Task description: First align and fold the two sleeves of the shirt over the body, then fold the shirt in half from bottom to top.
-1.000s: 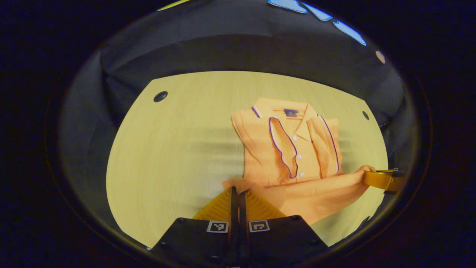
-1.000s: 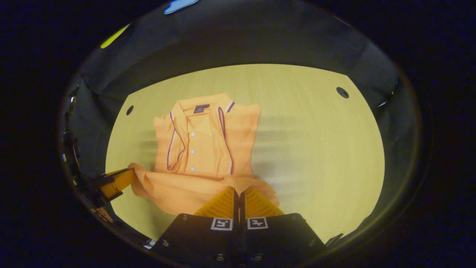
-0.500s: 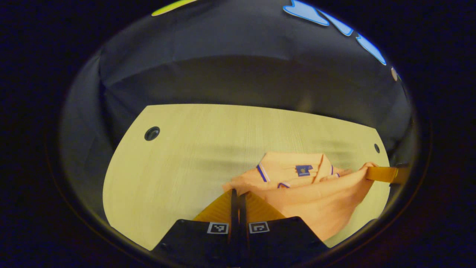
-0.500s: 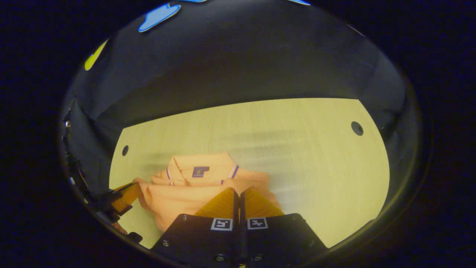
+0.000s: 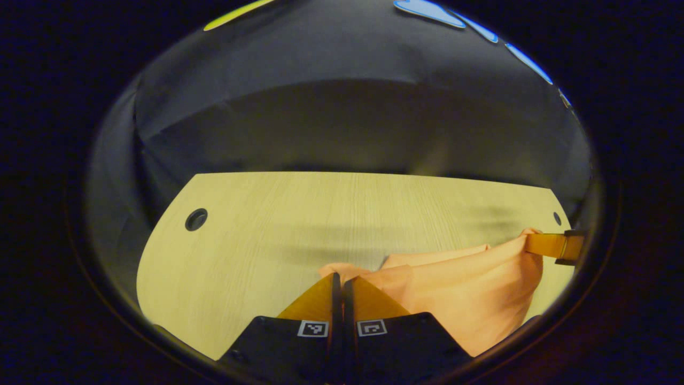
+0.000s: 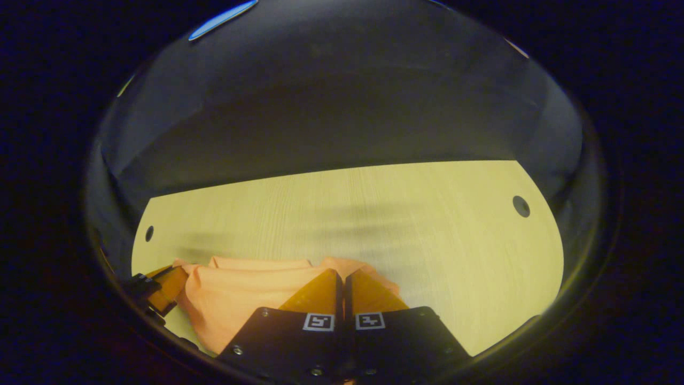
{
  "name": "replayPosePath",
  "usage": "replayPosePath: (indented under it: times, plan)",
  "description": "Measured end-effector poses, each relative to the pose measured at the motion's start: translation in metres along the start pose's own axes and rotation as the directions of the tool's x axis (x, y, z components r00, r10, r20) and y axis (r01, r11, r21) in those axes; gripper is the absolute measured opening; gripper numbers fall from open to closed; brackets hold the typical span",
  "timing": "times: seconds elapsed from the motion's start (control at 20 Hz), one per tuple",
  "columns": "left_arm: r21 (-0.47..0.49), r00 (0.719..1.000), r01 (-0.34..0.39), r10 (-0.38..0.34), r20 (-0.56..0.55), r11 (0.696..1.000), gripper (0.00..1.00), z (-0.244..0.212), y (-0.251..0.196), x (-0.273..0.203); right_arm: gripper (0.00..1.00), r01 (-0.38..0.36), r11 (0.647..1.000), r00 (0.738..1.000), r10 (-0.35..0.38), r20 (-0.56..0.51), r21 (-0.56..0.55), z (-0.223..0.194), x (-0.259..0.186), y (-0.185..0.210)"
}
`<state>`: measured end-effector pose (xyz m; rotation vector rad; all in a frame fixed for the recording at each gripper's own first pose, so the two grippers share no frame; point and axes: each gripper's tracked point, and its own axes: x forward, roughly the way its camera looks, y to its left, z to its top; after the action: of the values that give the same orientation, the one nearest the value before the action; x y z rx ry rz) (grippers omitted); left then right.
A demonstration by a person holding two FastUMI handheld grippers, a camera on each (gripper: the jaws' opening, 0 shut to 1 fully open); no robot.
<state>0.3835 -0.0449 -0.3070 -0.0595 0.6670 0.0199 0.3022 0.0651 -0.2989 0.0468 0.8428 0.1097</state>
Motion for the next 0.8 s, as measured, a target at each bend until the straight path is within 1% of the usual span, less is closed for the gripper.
replayPosePath:
  times: [0.2,0.25,0.3,0.35,0.4,0.45,0.6,0.65,0.7,0.75,0.8]
  plan:
    - [-0.006,1.0,0.025,-0.025,0.003,1.0,0.07,0.001,-0.006,0.001,0.0,0.021,1.0,1.0,-0.021,0.002,-0.005,-0.002,0.003,-0.002]
    - [-0.009,1.0,0.026,-0.026,-0.002,1.0,0.11,-0.002,-0.004,0.002,0.01,0.024,1.0,1.0,-0.024,0.008,-0.001,-0.003,0.007,-0.002]
    - [-0.007,1.0,0.03,-0.03,-0.002,1.0,0.11,-0.002,-0.005,0.001,0.06,0.019,1.0,1.0,-0.019,0.008,0.001,-0.003,0.004,-0.001]
    - [-0.004,1.0,0.03,-0.03,-0.004,1.0,0.22,-0.002,-0.003,0.001,0.06,0.015,1.0,1.0,-0.015,0.007,0.004,-0.002,0.002,0.0]
    - [0.0,1.0,0.026,-0.026,-0.004,1.0,0.32,-0.001,-0.001,0.0,0.13,0.023,1.0,1.0,-0.023,0.009,0.007,-0.003,0.003,0.0]
    - [0.001,1.0,0.022,-0.022,-0.003,1.0,0.41,-0.001,0.0,-0.003,0.13,0.026,1.0,1.0,-0.026,0.01,0.009,-0.003,0.001,-0.001]
    - [-0.037,0.999,0.044,-0.043,0.008,0.998,0.67,0.005,-0.003,-0.015,0.81,0.011,1.0,1.0,-0.011,0.01,0.018,-0.006,-0.009,-0.001]
    - [-0.048,0.999,0.05,-0.05,0.008,0.998,0.67,0.005,-0.003,-0.019,0.8,0.011,1.0,1.0,-0.011,0.021,0.019,-0.004,-0.014,0.0]
    - [-0.054,0.998,0.055,-0.054,0.014,0.997,0.72,0.008,-0.003,-0.026,0.81,0.009,1.0,0.999,-0.01,0.03,0.017,-0.003,-0.018,0.001]
    - [-0.059,0.998,0.057,-0.056,0.023,0.997,0.76,0.011,-0.002,-0.035,0.81,0.004,1.0,0.999,-0.005,0.044,0.014,-0.001,-0.028,0.003]
    - [-0.064,0.997,0.063,-0.061,0.037,0.996,0.67,0.017,-0.001,-0.046,0.81,-0.002,1.0,0.998,0.001,0.064,0.012,0.002,-0.042,0.004]
